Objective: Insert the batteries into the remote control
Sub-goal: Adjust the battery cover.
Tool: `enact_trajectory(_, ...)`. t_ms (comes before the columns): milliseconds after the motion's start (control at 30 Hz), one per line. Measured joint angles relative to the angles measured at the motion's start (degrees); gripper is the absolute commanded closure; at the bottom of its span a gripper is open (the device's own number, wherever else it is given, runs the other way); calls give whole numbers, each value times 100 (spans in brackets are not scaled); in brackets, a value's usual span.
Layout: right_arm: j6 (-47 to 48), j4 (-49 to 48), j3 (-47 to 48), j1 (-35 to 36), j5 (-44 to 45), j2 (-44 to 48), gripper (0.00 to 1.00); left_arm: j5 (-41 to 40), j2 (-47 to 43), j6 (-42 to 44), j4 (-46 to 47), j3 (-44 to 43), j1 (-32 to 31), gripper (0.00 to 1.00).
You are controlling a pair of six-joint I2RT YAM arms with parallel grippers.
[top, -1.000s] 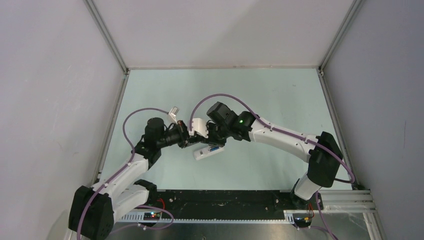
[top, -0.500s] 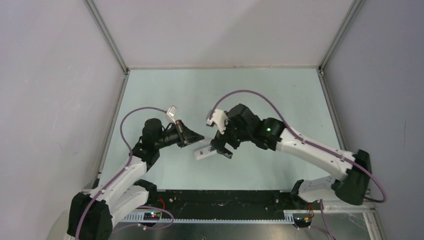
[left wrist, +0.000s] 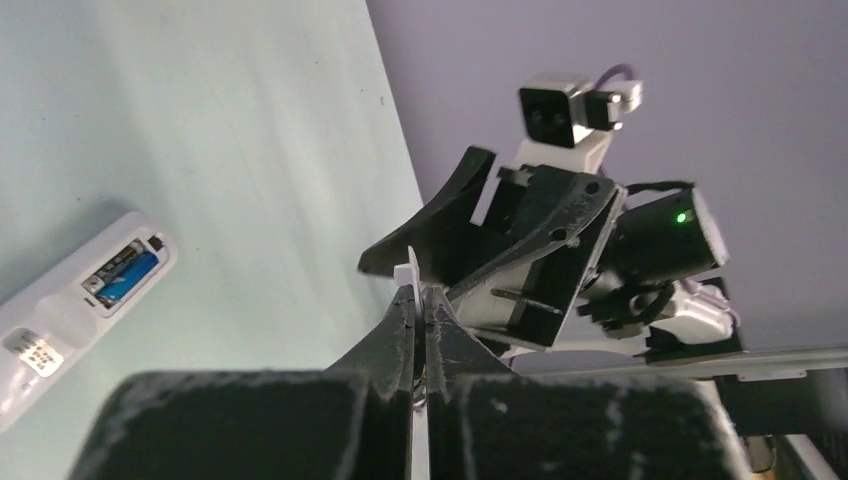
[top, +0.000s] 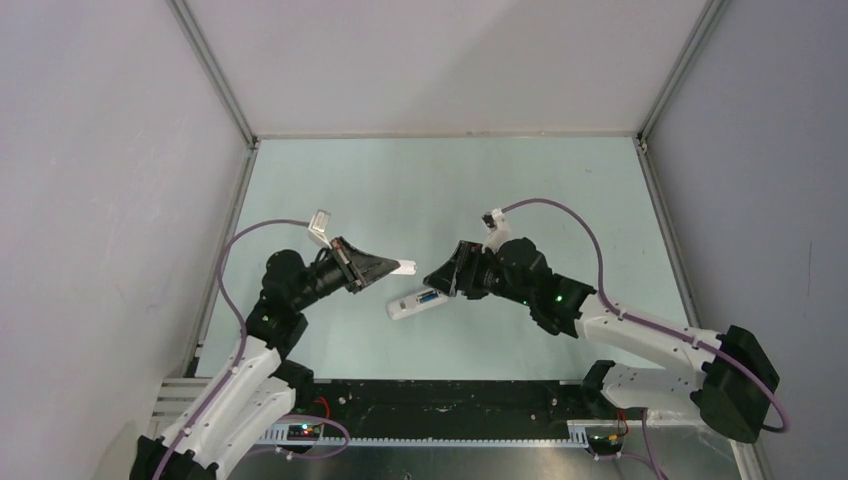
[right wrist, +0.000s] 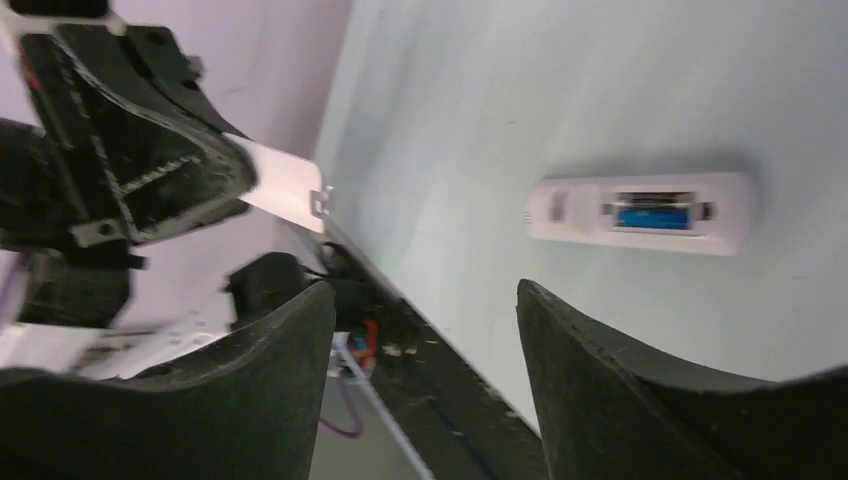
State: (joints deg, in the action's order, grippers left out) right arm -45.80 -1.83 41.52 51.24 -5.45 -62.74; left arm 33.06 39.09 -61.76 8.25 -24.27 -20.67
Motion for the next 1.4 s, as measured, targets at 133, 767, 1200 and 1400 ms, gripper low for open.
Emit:
enact_trajectory(133,-951,-837,-133,273,131,-199,38,-149,-258,-479,-59,42,-4,100)
enact_trajectory(767,-2326,-2181,-133,251,192,-553,43,-402,-769,-1410,-581,61,-22,100)
enact_trajectory(1200,-2828,-2780,-133,236,-208,-1091,61,-422,-879,-1532,-601,61,-22,100)
enact_trajectory(1400,-3077,-3051,-133,236,-372,-1248,75,-426,-894,-1539,-599,61,-22,100)
